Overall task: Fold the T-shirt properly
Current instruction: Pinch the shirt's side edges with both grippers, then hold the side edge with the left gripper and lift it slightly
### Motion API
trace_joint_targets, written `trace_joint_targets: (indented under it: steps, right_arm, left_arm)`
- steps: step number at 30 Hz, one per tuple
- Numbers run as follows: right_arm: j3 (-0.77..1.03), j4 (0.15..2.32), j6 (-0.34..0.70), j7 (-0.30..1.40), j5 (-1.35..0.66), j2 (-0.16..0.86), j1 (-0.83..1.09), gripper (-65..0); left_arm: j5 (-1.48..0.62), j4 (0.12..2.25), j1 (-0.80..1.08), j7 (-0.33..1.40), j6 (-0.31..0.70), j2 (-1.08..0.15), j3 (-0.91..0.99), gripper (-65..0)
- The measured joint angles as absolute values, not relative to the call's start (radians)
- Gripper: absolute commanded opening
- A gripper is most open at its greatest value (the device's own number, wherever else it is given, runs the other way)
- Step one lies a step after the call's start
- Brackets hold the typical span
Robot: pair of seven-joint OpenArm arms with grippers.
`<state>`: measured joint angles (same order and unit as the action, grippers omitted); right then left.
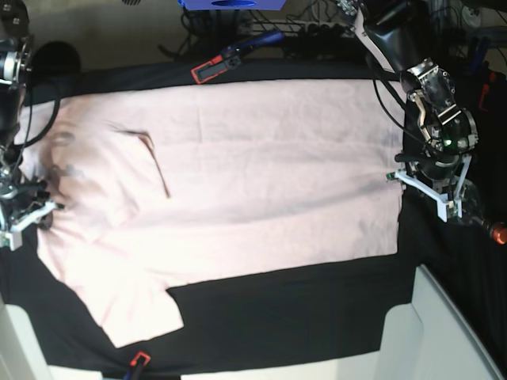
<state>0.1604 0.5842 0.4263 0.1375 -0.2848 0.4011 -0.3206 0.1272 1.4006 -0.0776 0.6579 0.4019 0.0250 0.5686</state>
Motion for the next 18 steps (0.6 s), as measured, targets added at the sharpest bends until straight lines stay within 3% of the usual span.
trace_joint_targets:
  steps: [2,3,6,8,18]
  right_arm:
    - [0.160,0.587,0.426,0.137,-0.285,0.398,-0.322,-64.7]
    - [0.159,0.587,0.426,0.137,-0.285,0.398,-0.324,-64.7]
    - [0.159,0.587,0.426,0.137,-0.284,0.398,-0.321,-64.7]
    - [0.159,0.587,0.426,0.137,-0.284,0.398,-0.318,-64.7]
    - [0.157,0.587,0.426,0.138,-0.283,0.399,-0.315,-64.7]
  left_arm:
    - [0.127,1.401,-0.083,0.657,0.401,0.025,0.569,-63.8]
    - [0.127,1.401,-0.084,0.657,0.386,0.025,0.569,-59.8]
    - [0.128,1.375,-0.112,0.655,0.336,0.023,0.568,-39.5]
    - [0.126,1.324,-0.145,0.654,0.312,0.021,0.570,-31.9]
    - [0.124,0.937,-0.343,0.649,0.288,-0.001,0.608,-30.6]
